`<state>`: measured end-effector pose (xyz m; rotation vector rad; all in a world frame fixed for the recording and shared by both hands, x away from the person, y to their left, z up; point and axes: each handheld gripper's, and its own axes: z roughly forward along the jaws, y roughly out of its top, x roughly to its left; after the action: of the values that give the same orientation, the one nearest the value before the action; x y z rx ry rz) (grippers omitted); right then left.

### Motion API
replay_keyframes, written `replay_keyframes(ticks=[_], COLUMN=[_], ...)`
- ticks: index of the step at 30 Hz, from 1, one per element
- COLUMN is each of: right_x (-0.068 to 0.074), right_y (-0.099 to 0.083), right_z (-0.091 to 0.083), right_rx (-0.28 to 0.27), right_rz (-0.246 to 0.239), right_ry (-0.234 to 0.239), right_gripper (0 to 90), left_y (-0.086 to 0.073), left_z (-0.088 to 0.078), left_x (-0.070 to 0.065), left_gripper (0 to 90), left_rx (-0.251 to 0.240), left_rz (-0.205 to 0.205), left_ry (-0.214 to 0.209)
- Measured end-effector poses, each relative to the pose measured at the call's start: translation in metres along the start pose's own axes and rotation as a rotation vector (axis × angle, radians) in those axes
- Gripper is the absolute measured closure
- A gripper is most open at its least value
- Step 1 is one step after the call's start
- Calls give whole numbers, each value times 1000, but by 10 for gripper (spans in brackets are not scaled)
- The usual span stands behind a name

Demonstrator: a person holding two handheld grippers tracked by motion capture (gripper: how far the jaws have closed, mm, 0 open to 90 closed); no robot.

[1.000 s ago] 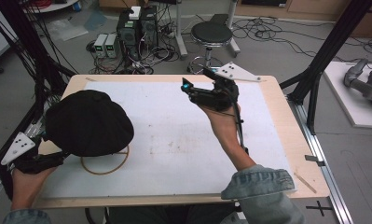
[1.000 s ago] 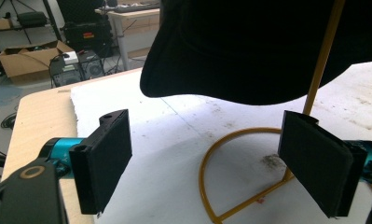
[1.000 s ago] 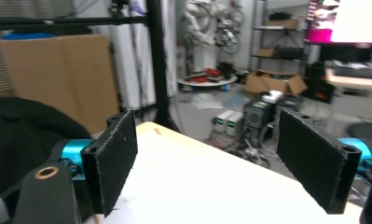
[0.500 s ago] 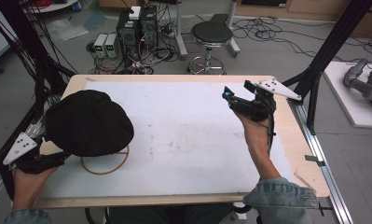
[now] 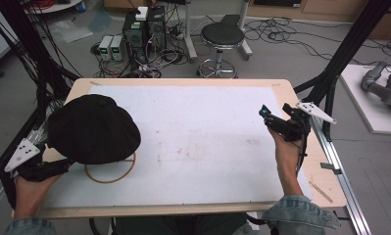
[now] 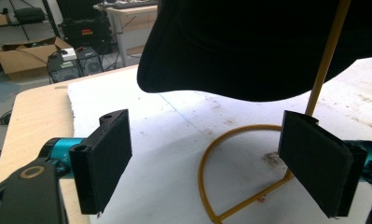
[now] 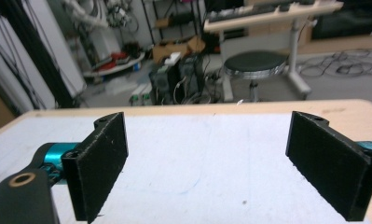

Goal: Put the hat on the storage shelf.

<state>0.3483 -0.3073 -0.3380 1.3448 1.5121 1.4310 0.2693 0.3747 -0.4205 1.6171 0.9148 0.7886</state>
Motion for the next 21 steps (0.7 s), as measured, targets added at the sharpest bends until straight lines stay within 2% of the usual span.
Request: replay_keyframes(ticks=[2,13,16,21], right_x=[-1,-14,-16,-16], right_y=[-5,-34,-44,-55], right_z=[-3,-7,-6,-1], right_rx=[12,34,48,97], right_rz=[-24,-27,-31,-34], right_ry=[-12,-41,-57,-57], right_gripper=[125,125,125,125], left_y=[0,0,0,1], left_z=[1,2,3,4], left_x=[-1,0,0,0], left_gripper=[177,177,177,177], left_rx=[3,4,-1,-5], left_rz=[0,3,-1,-3], left_ry=[1,-3,-4,-7])
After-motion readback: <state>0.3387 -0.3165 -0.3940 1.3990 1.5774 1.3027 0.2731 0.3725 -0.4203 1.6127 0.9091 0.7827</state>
